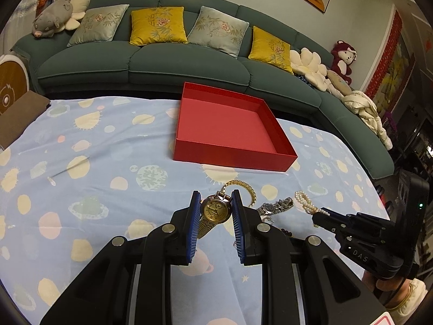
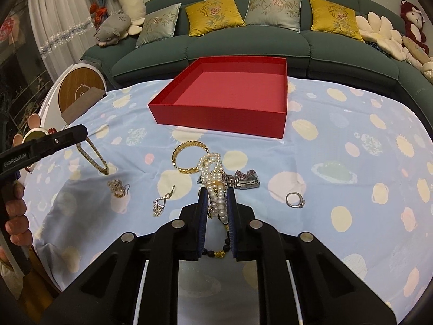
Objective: Organize jewelry
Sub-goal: 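Carry the watch and pearl necklace in both grippers over the red tray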
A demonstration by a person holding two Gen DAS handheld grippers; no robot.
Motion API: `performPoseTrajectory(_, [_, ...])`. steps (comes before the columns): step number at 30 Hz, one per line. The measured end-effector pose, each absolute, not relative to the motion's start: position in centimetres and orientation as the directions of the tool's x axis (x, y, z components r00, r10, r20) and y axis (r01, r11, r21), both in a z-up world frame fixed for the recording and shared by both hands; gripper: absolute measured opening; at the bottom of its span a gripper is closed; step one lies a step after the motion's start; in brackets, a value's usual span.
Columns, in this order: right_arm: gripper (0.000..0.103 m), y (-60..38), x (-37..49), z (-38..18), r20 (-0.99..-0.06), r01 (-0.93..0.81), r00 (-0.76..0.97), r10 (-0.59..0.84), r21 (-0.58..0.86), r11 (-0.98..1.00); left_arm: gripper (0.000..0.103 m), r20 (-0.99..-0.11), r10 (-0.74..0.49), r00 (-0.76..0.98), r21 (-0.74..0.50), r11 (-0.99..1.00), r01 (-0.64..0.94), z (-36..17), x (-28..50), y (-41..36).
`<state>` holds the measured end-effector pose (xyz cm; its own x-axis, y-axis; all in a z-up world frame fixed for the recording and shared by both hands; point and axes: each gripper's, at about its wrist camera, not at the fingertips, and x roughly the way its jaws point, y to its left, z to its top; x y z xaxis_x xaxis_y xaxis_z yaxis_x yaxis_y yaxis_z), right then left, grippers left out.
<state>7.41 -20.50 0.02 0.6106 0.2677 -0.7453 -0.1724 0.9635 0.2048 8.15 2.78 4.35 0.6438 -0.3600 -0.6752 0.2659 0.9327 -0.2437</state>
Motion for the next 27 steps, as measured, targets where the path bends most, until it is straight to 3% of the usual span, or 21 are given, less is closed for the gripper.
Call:
performPoseTrajectory(9, [0.013, -20.1, 8.7, 1.7, -0.720, -0.140, 0.654, 0.232, 0.186, 0.972, 0.020, -0.691, -0.208, 0.693, -0.074, 0.973, 0.219, 3.5, 9.9, -0.4])
performPoseTrajectory(27, [0.013, -23.4, 19.7, 4.5, -0.692, -0.049, 0.698, 0.182, 0.207, 0.977, 0.020, -0.652, -0.095, 0.752, 0.066, 0.981, 0.182, 6.2, 19.2, -4.2])
